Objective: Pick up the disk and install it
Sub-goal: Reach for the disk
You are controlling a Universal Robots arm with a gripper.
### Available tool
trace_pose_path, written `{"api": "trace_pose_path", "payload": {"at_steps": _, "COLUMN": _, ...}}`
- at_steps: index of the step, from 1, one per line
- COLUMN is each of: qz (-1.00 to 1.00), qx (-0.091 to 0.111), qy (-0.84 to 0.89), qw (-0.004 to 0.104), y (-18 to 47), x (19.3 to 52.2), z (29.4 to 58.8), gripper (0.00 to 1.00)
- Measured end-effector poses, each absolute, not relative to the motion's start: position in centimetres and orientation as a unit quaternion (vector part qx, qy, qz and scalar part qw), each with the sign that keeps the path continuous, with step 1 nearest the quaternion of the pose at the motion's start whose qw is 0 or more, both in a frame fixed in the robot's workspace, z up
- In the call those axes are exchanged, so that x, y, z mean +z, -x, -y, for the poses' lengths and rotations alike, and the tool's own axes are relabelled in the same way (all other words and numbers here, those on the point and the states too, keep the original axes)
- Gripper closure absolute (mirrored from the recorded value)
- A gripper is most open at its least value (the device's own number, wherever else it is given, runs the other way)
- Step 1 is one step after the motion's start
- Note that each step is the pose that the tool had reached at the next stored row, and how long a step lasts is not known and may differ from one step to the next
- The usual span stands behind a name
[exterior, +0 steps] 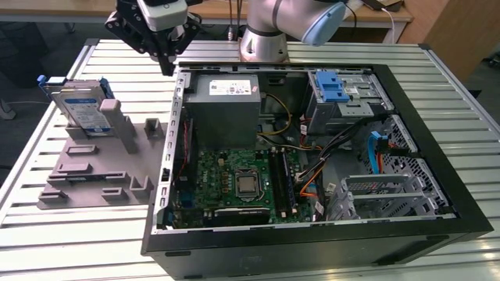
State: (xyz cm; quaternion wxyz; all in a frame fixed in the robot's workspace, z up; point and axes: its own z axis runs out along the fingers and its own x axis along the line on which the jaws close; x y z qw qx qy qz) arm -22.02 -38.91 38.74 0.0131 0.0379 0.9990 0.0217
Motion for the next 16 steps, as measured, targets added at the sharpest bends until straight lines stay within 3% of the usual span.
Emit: {"api": "trace_pose_path", "payload": {"at_steps": 16, "qz": -0.999, "qx": 0.022, "qy": -0.038, "qw": 0.013, "y": 22.89, "x": 38.56, "z": 38.9, "gripper": 0.89}}
